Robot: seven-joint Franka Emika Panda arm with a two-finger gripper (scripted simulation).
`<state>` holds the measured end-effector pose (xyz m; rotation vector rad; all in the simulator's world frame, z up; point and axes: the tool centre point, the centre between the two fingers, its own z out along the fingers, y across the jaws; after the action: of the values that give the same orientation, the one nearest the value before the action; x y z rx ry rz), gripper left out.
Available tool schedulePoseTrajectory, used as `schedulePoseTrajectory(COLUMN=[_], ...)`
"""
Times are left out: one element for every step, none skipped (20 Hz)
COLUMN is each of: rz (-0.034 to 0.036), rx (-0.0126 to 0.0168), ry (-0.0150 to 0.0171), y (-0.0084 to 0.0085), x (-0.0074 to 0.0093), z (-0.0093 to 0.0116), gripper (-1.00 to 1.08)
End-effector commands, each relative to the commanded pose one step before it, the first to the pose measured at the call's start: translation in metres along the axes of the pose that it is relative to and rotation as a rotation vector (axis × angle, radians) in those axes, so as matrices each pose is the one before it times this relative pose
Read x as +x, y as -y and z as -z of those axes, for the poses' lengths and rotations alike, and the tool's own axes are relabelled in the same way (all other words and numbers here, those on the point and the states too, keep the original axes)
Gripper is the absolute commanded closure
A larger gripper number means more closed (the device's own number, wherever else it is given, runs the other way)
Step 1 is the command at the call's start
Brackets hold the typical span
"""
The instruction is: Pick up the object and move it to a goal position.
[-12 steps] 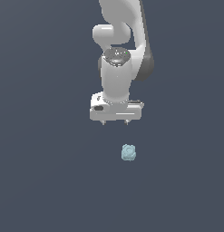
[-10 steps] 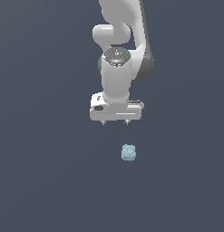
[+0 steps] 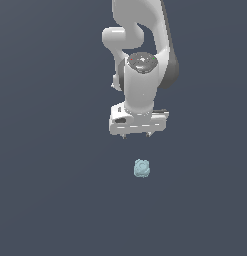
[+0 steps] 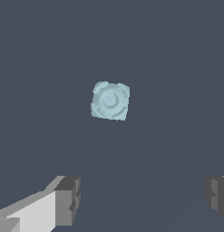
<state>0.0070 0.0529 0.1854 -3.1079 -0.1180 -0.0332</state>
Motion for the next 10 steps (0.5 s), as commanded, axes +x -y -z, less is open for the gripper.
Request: schedulePoseTrajectory(rz=[-0.00161,-0.00135,-0.00117,-0.00151,-0.00234,-0.00309,-0.00369,-0.00421,-0.00457,-0.00499], rx=[-0.00012,-0.00022,-0.00009,-0.00013,-0.00027,-0.00042,-0.00055,-0.00065,-0.00072,-0.00081], ry=[-0.00020,0.00021,0.00021,0.00027,0.00040,0.00052,0.00061,0.00069,0.00075,0.00082], y=[-0.00079,0.00000,0.00042,0.00059,0.00051,0.00046,0.00050,0.00056,0.00072,0.00085], x=[0.00043,0.00064,0.00098,0.00130,0.00161,0.00190,0.00218,0.00244,0.00270,0.00297], z=[-0.00025,-0.00060,-0.00089,-0.00119,-0.00150,-0.00181,-0.00212,-0.00242,-0.00273,-0.00308], gripper=[-0.92,-0.92,-0.92,-0.92,-0.92,-0.92,-0.92,-0.92,-0.92,-0.92])
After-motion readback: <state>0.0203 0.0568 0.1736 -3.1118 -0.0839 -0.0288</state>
